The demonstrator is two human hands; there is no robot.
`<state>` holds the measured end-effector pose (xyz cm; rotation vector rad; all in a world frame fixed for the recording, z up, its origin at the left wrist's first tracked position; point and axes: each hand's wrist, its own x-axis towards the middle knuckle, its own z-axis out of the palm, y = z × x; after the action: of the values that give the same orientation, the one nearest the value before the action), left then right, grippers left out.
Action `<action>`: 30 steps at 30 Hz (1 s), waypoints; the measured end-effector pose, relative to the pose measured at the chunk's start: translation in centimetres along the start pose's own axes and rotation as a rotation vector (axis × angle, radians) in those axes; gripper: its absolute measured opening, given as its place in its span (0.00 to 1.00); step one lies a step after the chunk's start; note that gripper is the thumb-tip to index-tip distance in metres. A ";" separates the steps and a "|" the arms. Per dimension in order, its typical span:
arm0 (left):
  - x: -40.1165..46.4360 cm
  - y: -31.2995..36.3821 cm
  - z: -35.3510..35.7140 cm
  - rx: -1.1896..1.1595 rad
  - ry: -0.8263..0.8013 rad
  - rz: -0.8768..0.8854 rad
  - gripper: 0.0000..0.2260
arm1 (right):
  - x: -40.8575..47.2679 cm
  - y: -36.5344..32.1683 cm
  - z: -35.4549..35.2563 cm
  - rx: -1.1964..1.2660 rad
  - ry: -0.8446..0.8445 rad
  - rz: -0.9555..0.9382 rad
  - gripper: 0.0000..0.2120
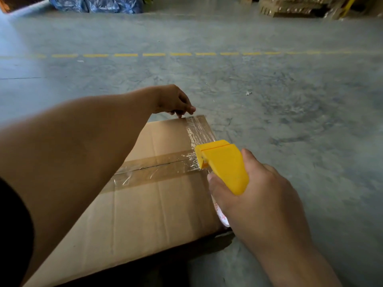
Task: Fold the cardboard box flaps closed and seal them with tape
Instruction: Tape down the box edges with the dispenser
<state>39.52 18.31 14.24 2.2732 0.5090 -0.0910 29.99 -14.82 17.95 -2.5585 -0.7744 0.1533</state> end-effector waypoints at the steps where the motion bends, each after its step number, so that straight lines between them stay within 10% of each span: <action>1: 0.1 -0.2 0.0 -0.010 0.005 -0.004 0.06 | 0.2 0.0 0.0 0.003 -0.009 -0.003 0.41; 25: 1.0 -1.7 2.4 0.203 0.075 -0.084 0.16 | 1.9 0.3 0.5 -0.050 0.061 -0.010 0.33; 30: -1.2 -0.4 3.6 0.294 0.371 0.058 0.14 | 1.9 0.1 0.4 -0.062 0.063 -0.025 0.36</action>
<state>38.61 15.53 11.74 2.6064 0.6544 0.3100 31.54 -13.69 17.56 -2.5975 -0.7985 0.0403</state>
